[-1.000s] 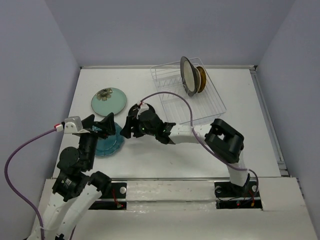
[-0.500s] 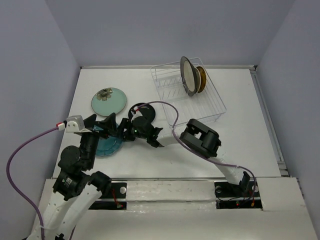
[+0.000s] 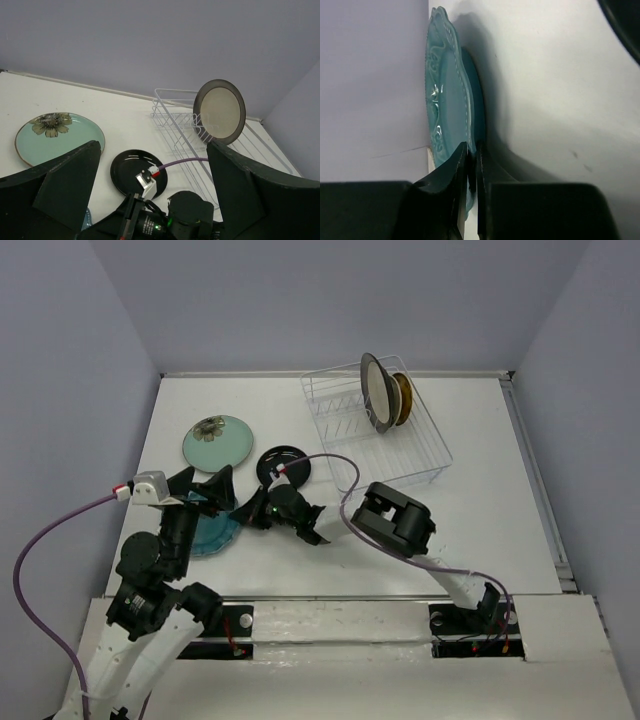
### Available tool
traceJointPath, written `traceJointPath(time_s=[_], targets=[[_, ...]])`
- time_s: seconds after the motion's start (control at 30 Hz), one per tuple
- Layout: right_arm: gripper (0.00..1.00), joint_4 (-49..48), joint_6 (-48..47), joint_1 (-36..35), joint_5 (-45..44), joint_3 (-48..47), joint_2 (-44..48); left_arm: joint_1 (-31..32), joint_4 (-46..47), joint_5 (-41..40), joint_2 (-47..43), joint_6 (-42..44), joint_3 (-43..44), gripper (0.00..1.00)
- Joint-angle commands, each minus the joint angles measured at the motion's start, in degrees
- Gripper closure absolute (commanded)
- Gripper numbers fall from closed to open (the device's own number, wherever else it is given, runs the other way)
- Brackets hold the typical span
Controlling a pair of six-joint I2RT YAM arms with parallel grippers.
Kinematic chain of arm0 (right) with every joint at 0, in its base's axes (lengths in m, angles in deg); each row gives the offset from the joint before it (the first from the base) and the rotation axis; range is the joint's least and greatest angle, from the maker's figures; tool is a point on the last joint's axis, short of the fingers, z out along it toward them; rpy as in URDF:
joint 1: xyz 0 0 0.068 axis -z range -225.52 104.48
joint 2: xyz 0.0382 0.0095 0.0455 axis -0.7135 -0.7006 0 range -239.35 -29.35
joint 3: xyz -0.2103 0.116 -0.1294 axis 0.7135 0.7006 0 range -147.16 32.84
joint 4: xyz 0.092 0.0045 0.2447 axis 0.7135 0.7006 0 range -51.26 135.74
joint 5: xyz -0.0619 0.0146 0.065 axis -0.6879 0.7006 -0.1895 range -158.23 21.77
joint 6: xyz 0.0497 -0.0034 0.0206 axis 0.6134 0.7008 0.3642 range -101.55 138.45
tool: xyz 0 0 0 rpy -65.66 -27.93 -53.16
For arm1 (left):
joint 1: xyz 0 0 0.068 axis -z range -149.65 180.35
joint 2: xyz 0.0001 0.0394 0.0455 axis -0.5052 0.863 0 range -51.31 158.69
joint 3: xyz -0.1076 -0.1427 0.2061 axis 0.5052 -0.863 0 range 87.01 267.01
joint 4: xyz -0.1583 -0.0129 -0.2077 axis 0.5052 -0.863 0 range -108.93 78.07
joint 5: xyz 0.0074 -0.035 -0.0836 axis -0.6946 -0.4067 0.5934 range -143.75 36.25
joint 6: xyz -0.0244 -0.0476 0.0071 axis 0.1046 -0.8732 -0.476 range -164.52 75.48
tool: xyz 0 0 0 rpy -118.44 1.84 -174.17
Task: Load the plates into the dish rack
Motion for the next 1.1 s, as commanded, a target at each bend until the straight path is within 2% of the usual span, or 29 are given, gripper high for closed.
traceJointPath(time_s=[0.0,0.07,0.17,0.2,0.23,0.33,0.4,0.43,0.57,0.7,0.83,1.07], targets=[[0.93,-1.83,-5.66,-1.12,-2.54,5.04,5.83,-0.20,3.71,-0.49,0.08,0.67,-0.26,0.01],[0.93,-2.27,-10.40,-1.12,-3.84,7.41,11.69,-0.20,3.71,-1.01,-0.18,0.67,-0.26,0.01],[0.93,2.36,-22.60,-1.12,-11.74,8.74,19.18,-0.20,3.80,-0.93,-0.27,0.32,-0.35,0.01],[0.93,4.12,-29.42,-1.12,-14.38,8.56,23.90,-0.20,3.71,-0.84,-0.18,0.23,-0.18,0.01],[0.93,5.71,-32.45,-0.52,-18.23,8.82,26.30,-0.20,3.71,-0.67,-0.01,0.14,-0.18,0.01],[0.93,6.51,-42.02,2.37,-21.86,9.79,35.07,-0.29,3.62,-0.49,0.08,0.05,-0.26,0.01],[0.93,7.39,-45.82,4.49,-24.06,10.58,38.96,-0.20,3.62,-0.49,0.08,-0.03,-0.26,0.01],[0.93,7.83,-50.63,6.68,-24.42,10.67,44.02,-0.20,3.62,-0.32,0.00,-0.04,-0.18,0.01],[0.93,12.13,-54.62,13.01,-24.95,9.00,49.60,-0.29,3.80,0.65,0.17,-0.21,-0.18,0.01],[0.93,15.12,-62.96,18.20,-28.63,5.32,53.13,-0.20,3.97,0.92,0.08,-0.21,-0.35,0.01],[0.93,18.63,-74.20,23.74,-31.54,-0.22,52.08,-0.20,3.80,1.44,1.05,-0.30,-0.26,0.01],[0.93,20.58,-84.42,28.84,-33.21,-8.30,46.46,-0.29,3.88,2.32,2.19,-0.39,-0.26,0.01]])
